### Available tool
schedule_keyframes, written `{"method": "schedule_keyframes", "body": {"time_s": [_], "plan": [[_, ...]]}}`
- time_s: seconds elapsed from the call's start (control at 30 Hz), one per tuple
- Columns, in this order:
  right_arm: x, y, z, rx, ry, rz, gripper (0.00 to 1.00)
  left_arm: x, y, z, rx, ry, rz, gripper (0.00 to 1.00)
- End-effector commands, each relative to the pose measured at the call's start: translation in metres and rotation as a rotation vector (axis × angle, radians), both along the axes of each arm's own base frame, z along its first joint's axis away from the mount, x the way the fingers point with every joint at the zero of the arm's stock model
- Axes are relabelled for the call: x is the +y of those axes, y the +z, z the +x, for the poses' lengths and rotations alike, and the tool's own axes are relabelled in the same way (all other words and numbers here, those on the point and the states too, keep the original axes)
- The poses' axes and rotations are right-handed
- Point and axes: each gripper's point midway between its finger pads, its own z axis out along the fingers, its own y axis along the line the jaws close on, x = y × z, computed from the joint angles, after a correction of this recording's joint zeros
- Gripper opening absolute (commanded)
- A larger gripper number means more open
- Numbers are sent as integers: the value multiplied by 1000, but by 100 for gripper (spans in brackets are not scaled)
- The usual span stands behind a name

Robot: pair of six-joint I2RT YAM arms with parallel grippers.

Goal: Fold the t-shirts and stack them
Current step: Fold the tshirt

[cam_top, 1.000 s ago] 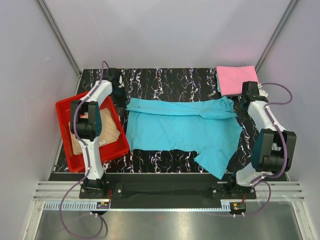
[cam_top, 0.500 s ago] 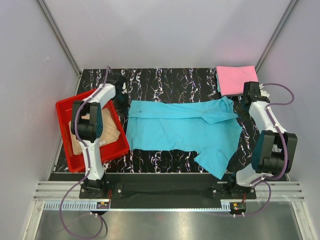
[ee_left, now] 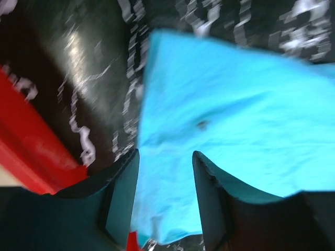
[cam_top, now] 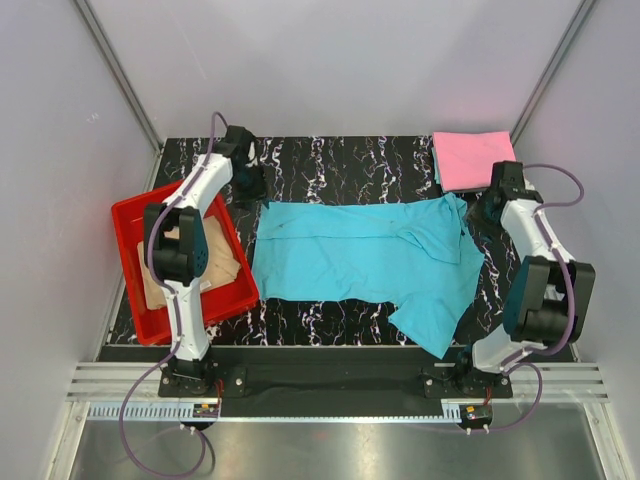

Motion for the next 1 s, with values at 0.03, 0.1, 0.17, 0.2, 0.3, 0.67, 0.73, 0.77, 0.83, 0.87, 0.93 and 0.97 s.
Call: {"method": "schedule_keyframes", "body": {"time_s": [0.03,0.1,0.17,0.2,0.3,0.67,0.73,0.77,0.83,0.87,0.93,0.97], "plan": [[13,1,67,-143,210,99,55,-41,19,36,-120,-50,-187,50],[15,-3,84,-154,267,112,55,-41,-6,41,-76,-32,-174,49],[19,-20,95,-127,303,137,54,-39,-15,50,-67,-18,-159,49],[15,-17,104,-139,319,117,53,-38,-29,52,-42,-13,-145,49],[8,-24,120,-151,348,80,51,-35,-45,59,-17,15,-126,49],[-20,-78,106,7,200,47,14,-11,-85,46,63,108,-15,49],[-26,-76,101,-16,135,75,0,-7,-85,45,63,124,6,49],[-33,-82,90,-7,100,90,0,-6,-87,42,67,129,8,49],[-37,-70,88,-58,57,105,0,-4,-83,42,52,142,14,49],[-38,-68,85,-71,51,110,0,-5,-83,43,45,146,11,49],[-37,-64,78,-94,47,127,0,-7,-78,44,28,139,-1,49],[-36,-65,73,-89,45,135,0,-8,-75,46,18,138,-8,49]]}}
